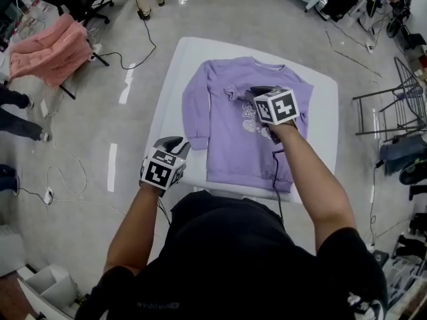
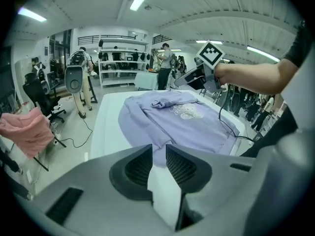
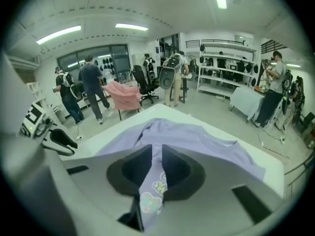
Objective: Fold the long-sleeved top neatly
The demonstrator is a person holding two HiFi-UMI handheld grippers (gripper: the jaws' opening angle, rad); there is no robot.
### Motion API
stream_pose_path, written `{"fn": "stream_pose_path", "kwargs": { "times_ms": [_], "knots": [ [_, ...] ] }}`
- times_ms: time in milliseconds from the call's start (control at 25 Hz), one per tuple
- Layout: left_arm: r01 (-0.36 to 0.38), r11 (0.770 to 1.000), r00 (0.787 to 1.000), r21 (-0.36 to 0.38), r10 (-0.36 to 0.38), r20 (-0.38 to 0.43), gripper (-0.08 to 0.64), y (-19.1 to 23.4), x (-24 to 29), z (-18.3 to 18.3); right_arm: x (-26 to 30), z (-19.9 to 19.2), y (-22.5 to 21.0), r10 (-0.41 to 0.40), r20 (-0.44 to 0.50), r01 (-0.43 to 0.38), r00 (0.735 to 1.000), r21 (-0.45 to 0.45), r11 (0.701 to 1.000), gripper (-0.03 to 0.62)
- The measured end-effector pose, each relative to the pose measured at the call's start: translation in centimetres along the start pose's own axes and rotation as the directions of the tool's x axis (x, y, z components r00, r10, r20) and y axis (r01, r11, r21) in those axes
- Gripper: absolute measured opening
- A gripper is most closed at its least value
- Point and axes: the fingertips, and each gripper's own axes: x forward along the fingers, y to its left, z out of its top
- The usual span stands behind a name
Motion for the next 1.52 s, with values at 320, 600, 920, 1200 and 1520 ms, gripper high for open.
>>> {"fn": "stream_pose_path", "kwargs": {
  "times_ms": [320,600,920,1200,1520],
  "knots": [
    [-0.014,0.989,0.999,0.144,0.021,-0.048,0.072,-2.9,2.3,0.2,-11.0,-6.0,1.4,0.024,0.116,-0.029,0.993,0.038,0.999,0.005],
    [-0.021,0.952,0.996,0.304,0.048,-0.081,0.072,-4.1,4.6,-0.1,-14.9,-13.1,2.1,-0.006,0.122,-0.009,0.992,0.125,0.992,0.005],
    [0.013,0.938,0.975,0.347,0.066,-0.213,0.094,-5.0,7.9,-2.9,-15.7,-16.9,2.3,-0.02,0.106,-0.003,0.994,0.206,0.979,0.006],
    [-0.017,0.941,0.967,0.338,0.101,-0.234,0.094,-3.9,9.0,-3.6,-16.4,-17.3,2.3,-0.032,0.098,0.011,0.995,0.207,0.978,0.006],
    [-0.046,0.997,0.999,0.065,0.047,-0.024,0.023,-1.4,4.7,0.6,-16.2,-16.9,1.7,-0.042,0.095,0.023,0.995,0.193,0.981,0.006]
  ]
}}
